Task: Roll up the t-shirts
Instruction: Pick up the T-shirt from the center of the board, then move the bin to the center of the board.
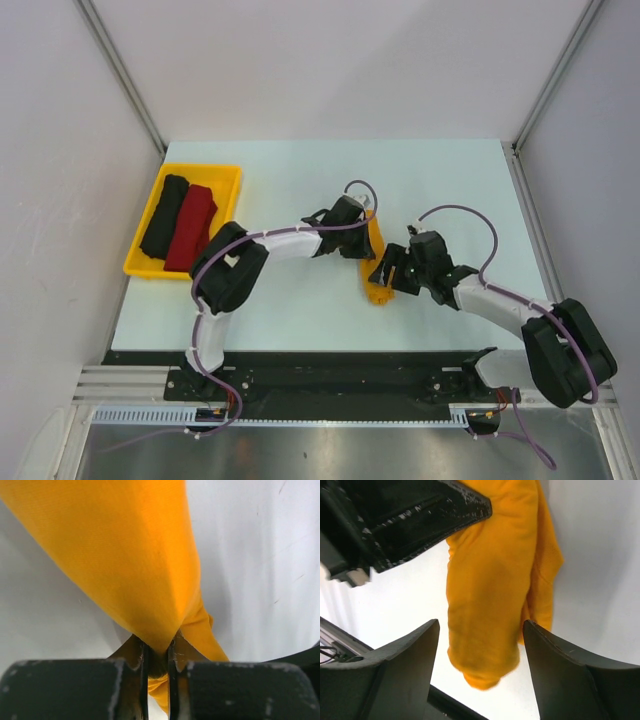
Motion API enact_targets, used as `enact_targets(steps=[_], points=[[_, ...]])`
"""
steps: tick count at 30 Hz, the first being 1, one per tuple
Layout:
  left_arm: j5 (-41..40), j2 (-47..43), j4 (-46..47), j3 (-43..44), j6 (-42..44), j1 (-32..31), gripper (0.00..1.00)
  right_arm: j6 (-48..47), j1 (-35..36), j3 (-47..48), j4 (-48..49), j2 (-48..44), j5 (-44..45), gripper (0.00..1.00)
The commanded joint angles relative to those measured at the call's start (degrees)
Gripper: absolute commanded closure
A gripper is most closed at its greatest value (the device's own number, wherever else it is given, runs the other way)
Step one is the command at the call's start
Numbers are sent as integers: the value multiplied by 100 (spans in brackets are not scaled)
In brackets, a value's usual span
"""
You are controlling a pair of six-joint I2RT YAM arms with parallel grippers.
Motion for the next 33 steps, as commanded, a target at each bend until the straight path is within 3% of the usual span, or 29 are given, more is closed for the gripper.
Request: enact_targets(steps=[1,9,13,18,33], points=[[-414,-15,-769,-120,1726,521,100,59,-113,-17,178,-499,190,26],[-465,-814,-1147,-568,3026,1216,100,269,-289,62,1046,-448,156,23],[-245,-1315,-1288,-744,3554,1874,100,305,-298,194,1258,-158,42,24],[-587,-1606,-1622,-779,4213,2577,100,323,-272,220,1373,44,-47,24],[-122,-2282,-1806,-797,4838,3879,100,261,19,203,1514,581,-187,27]])
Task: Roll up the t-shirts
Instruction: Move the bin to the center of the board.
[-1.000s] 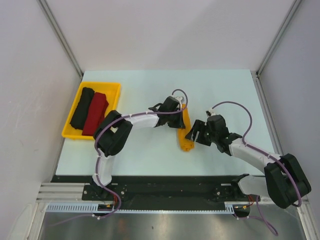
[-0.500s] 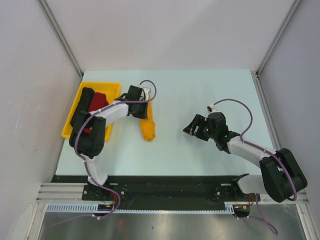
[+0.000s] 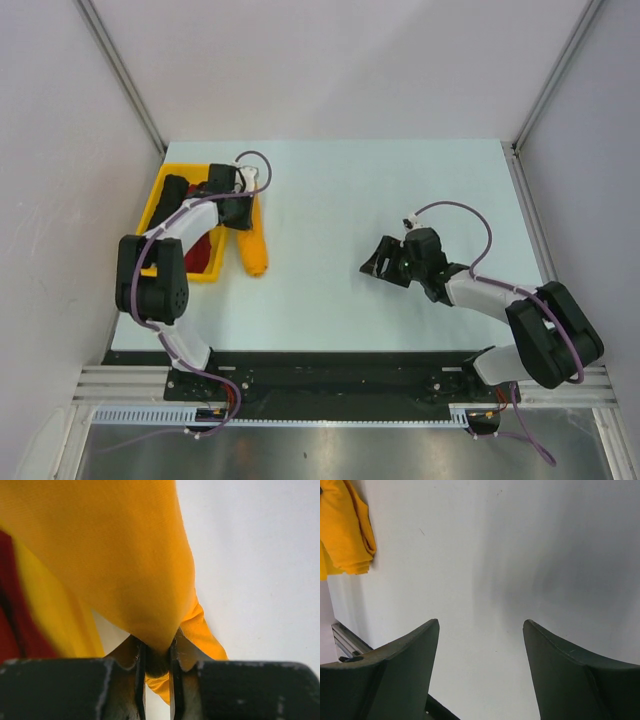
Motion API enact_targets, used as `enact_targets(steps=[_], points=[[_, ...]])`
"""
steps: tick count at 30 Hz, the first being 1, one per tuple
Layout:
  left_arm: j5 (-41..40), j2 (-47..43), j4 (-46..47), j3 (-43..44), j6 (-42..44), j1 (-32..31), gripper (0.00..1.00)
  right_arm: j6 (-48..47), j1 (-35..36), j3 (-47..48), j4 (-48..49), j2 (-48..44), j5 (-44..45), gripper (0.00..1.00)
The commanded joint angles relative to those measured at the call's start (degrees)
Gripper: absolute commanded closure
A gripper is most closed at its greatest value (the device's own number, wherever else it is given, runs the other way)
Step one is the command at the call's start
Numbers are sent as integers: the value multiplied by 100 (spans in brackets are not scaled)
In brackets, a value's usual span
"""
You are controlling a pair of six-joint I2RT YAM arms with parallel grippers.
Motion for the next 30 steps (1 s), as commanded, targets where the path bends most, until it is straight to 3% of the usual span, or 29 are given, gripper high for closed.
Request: enact_targets(steps=[1,16,30], points=[[114,-512,-217,147,412,263,100,-25,60,209,351,148,-93,27],[-676,-1189,-1070,798,1607,658,100,-69,367,157,325,280,-330,29],[-738,-312,-1097,1237,1819,1045,100,-183,570,157,561,790,-585,30]])
